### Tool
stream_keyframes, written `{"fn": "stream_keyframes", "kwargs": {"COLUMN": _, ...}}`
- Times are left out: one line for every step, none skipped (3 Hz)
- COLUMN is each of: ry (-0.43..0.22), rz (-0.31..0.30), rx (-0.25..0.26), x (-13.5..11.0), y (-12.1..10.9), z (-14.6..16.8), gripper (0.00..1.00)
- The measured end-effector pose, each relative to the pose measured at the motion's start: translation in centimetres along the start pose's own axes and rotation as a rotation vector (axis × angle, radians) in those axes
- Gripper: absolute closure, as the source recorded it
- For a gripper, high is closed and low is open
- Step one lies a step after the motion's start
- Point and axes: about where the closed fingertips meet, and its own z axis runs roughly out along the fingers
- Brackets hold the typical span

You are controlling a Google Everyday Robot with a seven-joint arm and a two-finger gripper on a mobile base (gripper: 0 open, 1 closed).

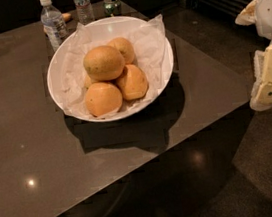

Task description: Pick orange from white bowl

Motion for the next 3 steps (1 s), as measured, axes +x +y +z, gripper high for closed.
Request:
{"fn": "stream_keyframes", "kwargs": {"ry": 0.0, "rz": 0.0, "rx": 0.0, "x": 0.0, "y": 0.0, "z": 0.0, "gripper": 0.0}}
{"fn": "stream_keyframes", "kwargs": {"ry": -0.034, "rz": -0.019, "rx": -0.016, "x": -1.4, "y": -1.7, "z": 0.4, "gripper": 0.0}}
{"fn": "stream_keyframes", "kwargs": {"ry": -0.089, "rz": -0.046, "rx": -0.028, "x": -3.6, "y": -4.3, "z": 1.1, "gripper": 0.0}}
